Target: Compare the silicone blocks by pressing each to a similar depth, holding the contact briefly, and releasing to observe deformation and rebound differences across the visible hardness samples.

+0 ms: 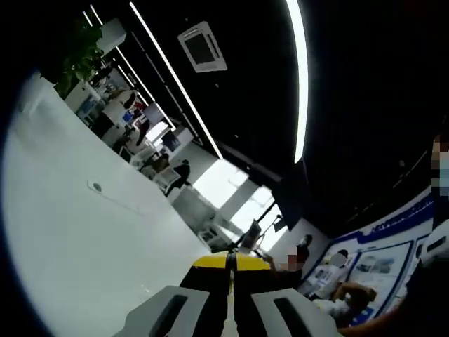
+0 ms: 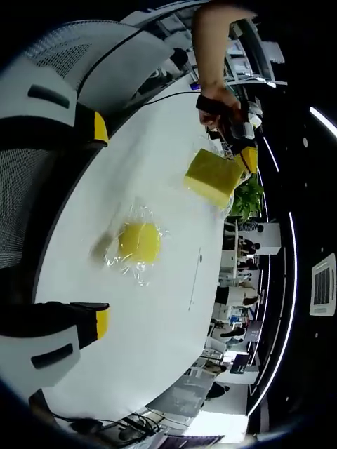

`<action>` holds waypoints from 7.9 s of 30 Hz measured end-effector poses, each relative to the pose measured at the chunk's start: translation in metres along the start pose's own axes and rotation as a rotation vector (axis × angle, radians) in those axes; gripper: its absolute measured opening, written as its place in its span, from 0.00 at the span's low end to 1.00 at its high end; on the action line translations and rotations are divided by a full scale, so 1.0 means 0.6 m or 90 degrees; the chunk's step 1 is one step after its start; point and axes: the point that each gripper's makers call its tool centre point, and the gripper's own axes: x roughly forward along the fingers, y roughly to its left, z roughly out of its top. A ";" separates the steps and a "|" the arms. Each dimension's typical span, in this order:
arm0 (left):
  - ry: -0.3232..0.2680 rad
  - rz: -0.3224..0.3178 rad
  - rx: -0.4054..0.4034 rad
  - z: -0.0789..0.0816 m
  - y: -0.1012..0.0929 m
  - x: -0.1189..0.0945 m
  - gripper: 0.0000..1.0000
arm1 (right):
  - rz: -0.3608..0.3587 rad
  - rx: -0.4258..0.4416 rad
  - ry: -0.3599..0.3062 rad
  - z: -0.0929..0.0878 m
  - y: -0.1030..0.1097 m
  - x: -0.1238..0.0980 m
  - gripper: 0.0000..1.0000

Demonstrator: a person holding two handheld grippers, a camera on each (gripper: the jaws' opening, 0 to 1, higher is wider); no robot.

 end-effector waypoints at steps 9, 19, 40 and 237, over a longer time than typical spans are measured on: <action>-0.002 -0.063 -0.008 0.006 -0.060 -0.001 0.00 | 0.029 -0.005 -0.028 0.043 0.009 0.010 0.82; 0.009 -0.128 0.004 -0.002 -0.129 -0.004 0.00 | 0.106 0.043 -0.079 0.104 0.048 0.013 0.79; 0.018 -0.242 -0.051 -0.011 -0.220 -0.013 0.00 | 0.303 0.089 -0.177 0.216 0.142 0.006 0.71; -0.015 -0.115 0.052 0.054 -0.227 -0.069 0.00 | 0.454 0.018 -0.188 0.329 0.248 0.003 0.21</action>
